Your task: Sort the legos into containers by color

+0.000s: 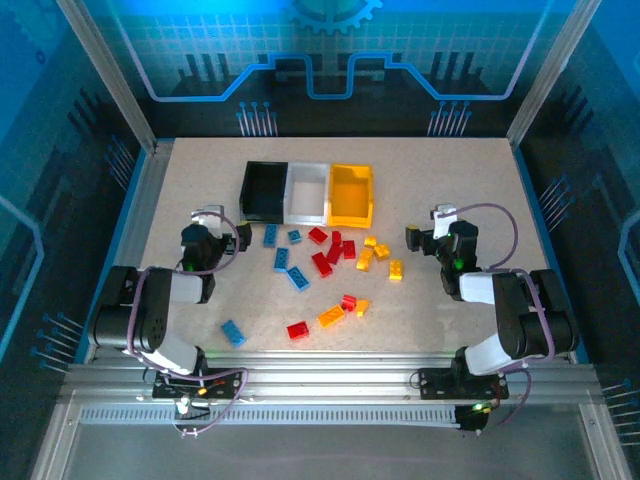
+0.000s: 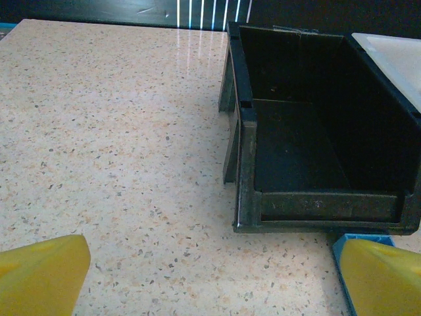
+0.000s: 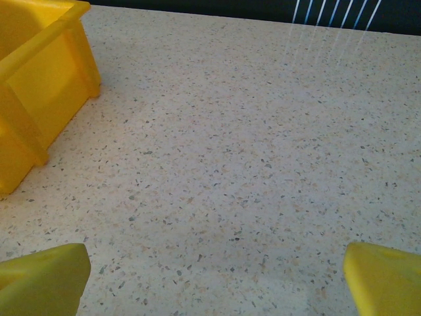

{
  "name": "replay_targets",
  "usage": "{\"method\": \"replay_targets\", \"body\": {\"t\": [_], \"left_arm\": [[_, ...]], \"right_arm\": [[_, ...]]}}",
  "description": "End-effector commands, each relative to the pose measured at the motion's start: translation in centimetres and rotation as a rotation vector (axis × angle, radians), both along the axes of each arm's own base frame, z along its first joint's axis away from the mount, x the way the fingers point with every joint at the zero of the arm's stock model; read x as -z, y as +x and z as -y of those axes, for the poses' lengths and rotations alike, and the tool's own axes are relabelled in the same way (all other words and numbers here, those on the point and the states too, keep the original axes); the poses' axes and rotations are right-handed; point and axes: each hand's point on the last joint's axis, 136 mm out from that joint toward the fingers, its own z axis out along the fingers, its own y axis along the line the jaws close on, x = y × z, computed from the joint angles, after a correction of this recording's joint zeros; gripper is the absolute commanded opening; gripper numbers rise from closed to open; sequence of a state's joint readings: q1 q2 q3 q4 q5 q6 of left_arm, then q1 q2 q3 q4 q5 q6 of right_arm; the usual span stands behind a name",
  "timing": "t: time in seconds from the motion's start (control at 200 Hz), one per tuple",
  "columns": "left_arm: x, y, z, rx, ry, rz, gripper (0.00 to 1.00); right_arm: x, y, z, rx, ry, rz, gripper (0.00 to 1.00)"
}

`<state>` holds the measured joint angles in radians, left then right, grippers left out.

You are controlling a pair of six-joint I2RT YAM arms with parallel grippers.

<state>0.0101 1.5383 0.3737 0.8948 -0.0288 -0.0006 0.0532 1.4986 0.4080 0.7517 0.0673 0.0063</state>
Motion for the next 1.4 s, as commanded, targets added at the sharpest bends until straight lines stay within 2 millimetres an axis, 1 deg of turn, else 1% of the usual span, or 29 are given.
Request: {"method": "replay_targets", "body": {"t": [0.0,0.58,0.65,0.71,0.78,0.8,0.805,0.825,0.84,0.89,0.92,0.925,0.95,0.98,1.02,1.04,1.05,1.106,1.166,1.191,1.236,1.316,1.396], "left_arm": [[-0.4,0.5,0.0,0.008,-0.008,0.011,0.99],[-0.4,0.4,0.0,0.009,-0.007,0.01,0.99],[-0.6,0.4,-0.9,-0.055,0.007,0.006,0.99],[-1.3,0.4,-2.1,-0.129,0.003,-0.008,0.99],[-2.4,0.4,-2.5,-0.152,0.002,-0.053,0.99],[-3.0,0.5,-2.5,-0.153,-0.003,-0.058,0.99],[-2.7,0.3,-2.4,-0.153,-0.004,-0.073,0.99],[-3.2,0.3,-2.5,-0.162,-0.008,-0.091,0.99],[-3.8,0.4,-2.7,-0.174,-0.016,-0.091,0.99],[-4.5,-0.2,-3.3,-0.231,-0.039,-0.143,0.99],[-5.5,-0.4,-3.8,-0.271,-0.064,-0.153,0.99],[-5.5,-0.5,-3.9,-0.28,-0.067,-0.158,0.99],[-6.0,-0.9,-4.1,-0.308,-0.09,-0.176,0.99],[-6.9,-1.1,-4.2,-0.327,-0.113,-0.189,0.99],[-7.7,-1.7,-4.3,-0.35,-0.14,-0.222,0.99],[-8.1,-2.0,-4.3,-0.365,-0.156,-0.235,0.99],[-8.3,-2.1,-4.3,-0.37,-0.166,-0.242,0.99],[-9.1,-2.7,-4.1,-0.391,-0.217,-0.272,0.99],[-9.6,-3.4,-3.7,-0.408,-0.275,-0.306,0.99],[-9.7,-3.8,-3.5,-0.419,-0.294,-0.322,0.99],[-9.9,-4.5,-3.1,-0.435,-0.327,-0.349,0.99],[-10.2,-5.6,-1.2,-0.391,-0.384,-0.389,0.99],[-10.2,-6.8,1.4,-0.316,-0.402,-0.446,0.99]], "right_arm": [[-0.8,0.7,-0.2,-0.015,-0.001,0.023,1.0],[-0.7,0.7,-0.2,-0.015,0.0,0.018,1.0],[-0.8,0.7,-0.3,-0.019,0.002,0.019,1.0],[-1.0,0.8,0.1,0.01,0.001,0.012,1.0],[-1.7,0.9,1.3,0.083,0.0,-0.012,1.0],[-2.3,1.0,1.7,0.103,-0.001,-0.018,1.0],[-2.4,1.0,1.7,0.106,-0.002,-0.02,1.0],[-2.8,1.0,1.9,0.118,-0.002,-0.029,1.0],[-3.2,1.0,2.1,0.126,-0.002,-0.034,1.0],[-4.4,1.1,2.3,0.145,0.01,-0.059,1.0],[-5.2,1.1,2.9,0.197,0.056,-0.078,1.0],[-5.7,1.3,3.1,0.202,0.055,-0.07,1.0],[-5.9,1.1,3.7,0.261,0.104,-0.116,1.0],[-6.6,1.1,4.2,0.307,0.172,-0.165,1.0],[-6.6,0.7,4.3,0.331,0.248,-0.261,1.0],[-7.4,0.9,4.3,0.337,0.282,-0.293,1.0],[-7.3,0.8,4.3,0.345,0.297,-0.32,1.0],[-6.8,0.5,3.5,0.336,0.377,-0.454,1.0],[-6.6,0.4,1.5,0.259,0.447,-0.531,1.0],[-6.5,0.1,0.7,0.243,0.455,-0.557,1.0],[-6.3,-0.6,-0.1,0.241,0.435,-0.602,1.0],[-5.7,-2.2,-2.0,0.204,0.411,-0.7,1.0],[-4.7,-4.6,-4.7,0.12,0.393,-0.818,1.0]]}}
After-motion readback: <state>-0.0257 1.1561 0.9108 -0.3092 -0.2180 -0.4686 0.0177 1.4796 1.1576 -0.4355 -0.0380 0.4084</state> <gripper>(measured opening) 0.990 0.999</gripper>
